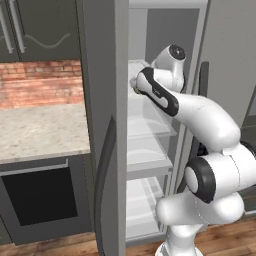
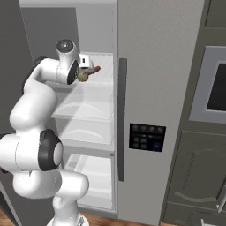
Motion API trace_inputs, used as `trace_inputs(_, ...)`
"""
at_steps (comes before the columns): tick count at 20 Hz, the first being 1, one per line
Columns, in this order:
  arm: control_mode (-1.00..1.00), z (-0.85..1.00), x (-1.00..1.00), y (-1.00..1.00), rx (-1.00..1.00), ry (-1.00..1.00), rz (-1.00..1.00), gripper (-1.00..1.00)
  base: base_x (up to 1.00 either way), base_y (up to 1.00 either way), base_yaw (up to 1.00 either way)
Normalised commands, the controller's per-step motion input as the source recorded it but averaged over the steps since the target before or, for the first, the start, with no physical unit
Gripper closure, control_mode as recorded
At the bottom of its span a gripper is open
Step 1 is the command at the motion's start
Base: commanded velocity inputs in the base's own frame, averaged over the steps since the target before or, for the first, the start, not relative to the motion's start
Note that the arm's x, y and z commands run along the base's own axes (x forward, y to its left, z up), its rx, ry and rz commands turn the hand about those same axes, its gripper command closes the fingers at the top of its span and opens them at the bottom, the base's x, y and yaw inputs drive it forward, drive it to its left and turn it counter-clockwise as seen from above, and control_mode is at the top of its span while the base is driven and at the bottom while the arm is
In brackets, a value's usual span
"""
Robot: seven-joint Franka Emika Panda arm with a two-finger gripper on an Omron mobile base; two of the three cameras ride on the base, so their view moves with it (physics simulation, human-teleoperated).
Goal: Retrieve the sausage and cheese from the fridge and place them on the cutting board on the counter.
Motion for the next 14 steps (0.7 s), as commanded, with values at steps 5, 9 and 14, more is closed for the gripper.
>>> trace_inputs(5, -1.00, -0.02, 0.27, 0.00, -0.03, 0.00, 0.00, -1.00, 0.00, 0.00, 0.00)
trace_inputs(9, -1.00, -0.04, 0.38, 0.00, -0.02, 0.00, 0.00, -1.00, 0.00, 0.00, 0.00)
trace_inputs(14, -1.00, -0.16, 0.34, 0.00, -0.01, 0.00, 0.00, -1.00, 0.00, 0.00, 0.00)
